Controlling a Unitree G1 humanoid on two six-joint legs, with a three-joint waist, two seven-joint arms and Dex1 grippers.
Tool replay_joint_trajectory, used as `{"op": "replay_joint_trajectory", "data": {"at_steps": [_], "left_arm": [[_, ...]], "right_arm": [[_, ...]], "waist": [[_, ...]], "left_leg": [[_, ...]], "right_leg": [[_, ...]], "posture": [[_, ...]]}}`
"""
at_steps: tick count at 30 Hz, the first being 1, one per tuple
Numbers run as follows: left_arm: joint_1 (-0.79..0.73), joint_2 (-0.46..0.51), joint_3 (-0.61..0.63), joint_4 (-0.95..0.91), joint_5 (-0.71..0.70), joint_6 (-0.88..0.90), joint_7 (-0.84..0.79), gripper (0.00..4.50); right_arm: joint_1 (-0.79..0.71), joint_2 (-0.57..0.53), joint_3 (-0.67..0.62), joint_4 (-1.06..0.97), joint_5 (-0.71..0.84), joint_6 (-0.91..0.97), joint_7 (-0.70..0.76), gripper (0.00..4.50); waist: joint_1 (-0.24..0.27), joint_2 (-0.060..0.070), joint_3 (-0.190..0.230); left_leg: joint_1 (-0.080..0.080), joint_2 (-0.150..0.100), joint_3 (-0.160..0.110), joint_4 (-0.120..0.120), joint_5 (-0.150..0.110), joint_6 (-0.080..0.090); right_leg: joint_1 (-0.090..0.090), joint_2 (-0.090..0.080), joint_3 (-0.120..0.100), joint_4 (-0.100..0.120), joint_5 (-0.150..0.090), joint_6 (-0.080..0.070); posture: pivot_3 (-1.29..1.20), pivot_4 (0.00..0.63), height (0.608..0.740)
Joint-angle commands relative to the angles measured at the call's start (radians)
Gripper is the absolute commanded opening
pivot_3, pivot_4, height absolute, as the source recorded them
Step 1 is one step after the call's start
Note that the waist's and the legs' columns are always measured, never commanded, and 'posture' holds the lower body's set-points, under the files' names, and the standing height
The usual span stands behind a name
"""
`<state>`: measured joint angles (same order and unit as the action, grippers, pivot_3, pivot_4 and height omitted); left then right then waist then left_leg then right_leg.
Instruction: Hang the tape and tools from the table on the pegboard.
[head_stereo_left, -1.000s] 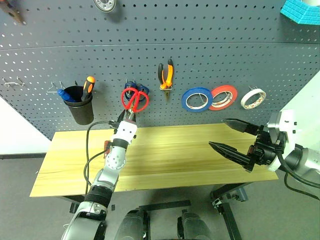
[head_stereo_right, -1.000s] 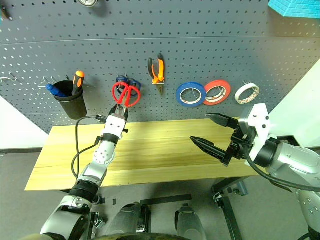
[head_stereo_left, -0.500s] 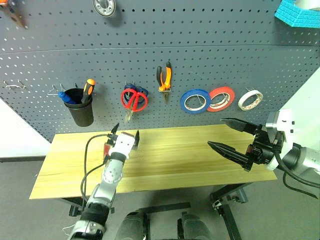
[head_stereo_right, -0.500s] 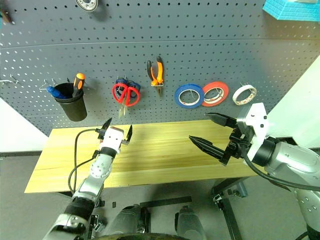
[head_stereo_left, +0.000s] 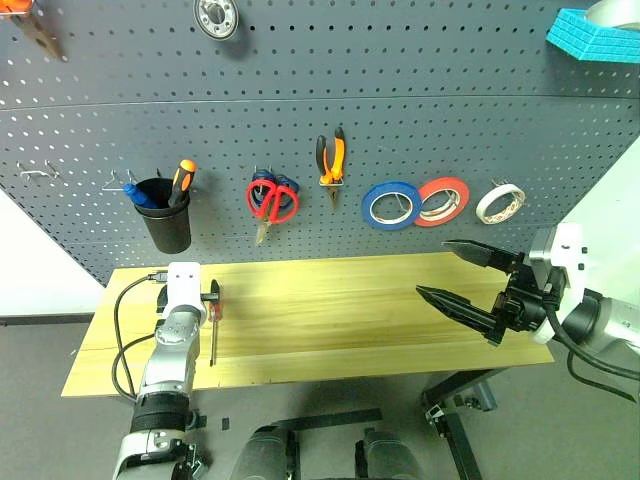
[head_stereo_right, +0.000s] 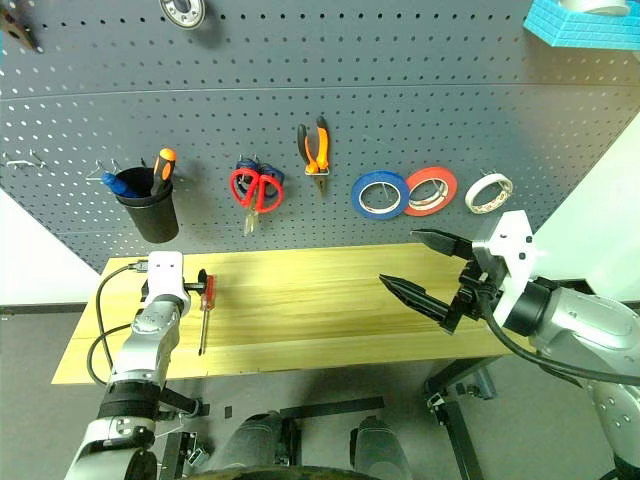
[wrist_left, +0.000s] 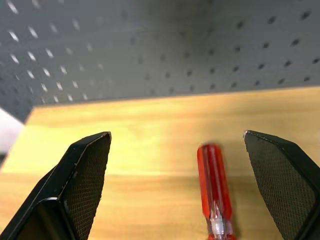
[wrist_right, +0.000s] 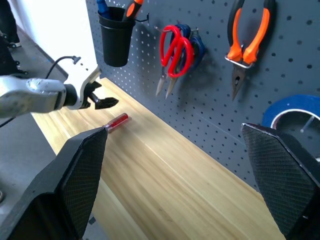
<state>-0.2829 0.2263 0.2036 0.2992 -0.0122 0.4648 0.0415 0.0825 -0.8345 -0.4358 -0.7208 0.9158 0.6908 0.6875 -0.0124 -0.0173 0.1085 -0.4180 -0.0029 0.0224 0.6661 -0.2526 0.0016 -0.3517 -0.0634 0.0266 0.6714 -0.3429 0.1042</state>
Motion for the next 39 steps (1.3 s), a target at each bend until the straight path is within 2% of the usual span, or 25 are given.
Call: {"op": "replay_joint_trajectory", "data": {"at_steps": [1, 6, 12, 19, 27, 39], "left_arm": [[-0.038, -0.005, 0.033, -0.070, -0.052, 0.174, -0.008, 4.44], [-0.051, -0.024, 0.060, -0.120, -0.107, 0.368, -0.009, 4.44], [-0.053, -0.009, 0.070, -0.126, -0.122, 0.435, -0.020, 4.44], [-0.069, 0.028, 0.080, -0.122, -0.138, 0.466, -0.037, 4.44], [-0.077, 0.039, 0.073, -0.116, -0.162, 0.487, -0.074, 4.44], [-0.173, 0.040, 0.076, 0.057, -0.158, 0.426, -0.081, 4.44]], "right_arm": [[0.008, -0.005, -0.015, -0.027, 0.005, -0.012, -0.002, 4.50], [0.038, -0.010, -0.033, -0.046, 0.026, -0.003, -0.004, 4.50], [0.074, -0.037, -0.059, -0.062, 0.064, 0.024, 0.002, 4.50], [0.099, -0.073, -0.095, -0.068, 0.118, 0.061, 0.008, 4.50], [0.131, -0.081, -0.120, -0.097, 0.170, 0.090, -0.013, 4.50], [0.213, -0.097, -0.195, -0.150, 0.253, 0.111, -0.066, 4.50]], "waist": [[-0.001, 0.000, 0.000], [-0.001, -0.001, 0.001], [-0.002, -0.002, 0.004], [-0.005, -0.005, 0.020], [-0.005, -0.004, 0.046], [-0.009, -0.006, 0.081]], "left_leg": [[0.000, 0.000, 0.000, 0.000, 0.000, 0.000], [0.000, 0.000, 0.000, 0.000, 0.000, 0.000], [0.000, 0.000, 0.000, 0.000, 0.000, 0.000], [-0.001, 0.001, 0.000, -0.002, 0.000, 0.000], [-0.009, 0.001, 0.000, -0.005, -0.002, 0.002], [-0.009, 0.001, 0.001, -0.005, -0.003, 0.004]], "right_leg": [[0.000, 0.000, 0.000, 0.000, 0.000, 0.000], [0.000, 0.000, 0.001, 0.000, 0.000, 0.000], [0.000, -0.001, 0.002, -0.001, 0.000, 0.000], [0.000, -0.003, 0.002, -0.004, 0.000, -0.002], [-0.007, -0.005, 0.001, -0.009, 0.000, -0.002], [-0.007, -0.007, 0.000, -0.012, 0.000, -0.002]], "posture": [[-0.06, 0.092, 0.740], [-0.06, 0.111, 0.740], [-0.09, 0.145, 0.740], [-0.10, 0.183, 0.740], [-0.12, 0.212, 0.740], [-0.15, 0.237, 0.740]]}}
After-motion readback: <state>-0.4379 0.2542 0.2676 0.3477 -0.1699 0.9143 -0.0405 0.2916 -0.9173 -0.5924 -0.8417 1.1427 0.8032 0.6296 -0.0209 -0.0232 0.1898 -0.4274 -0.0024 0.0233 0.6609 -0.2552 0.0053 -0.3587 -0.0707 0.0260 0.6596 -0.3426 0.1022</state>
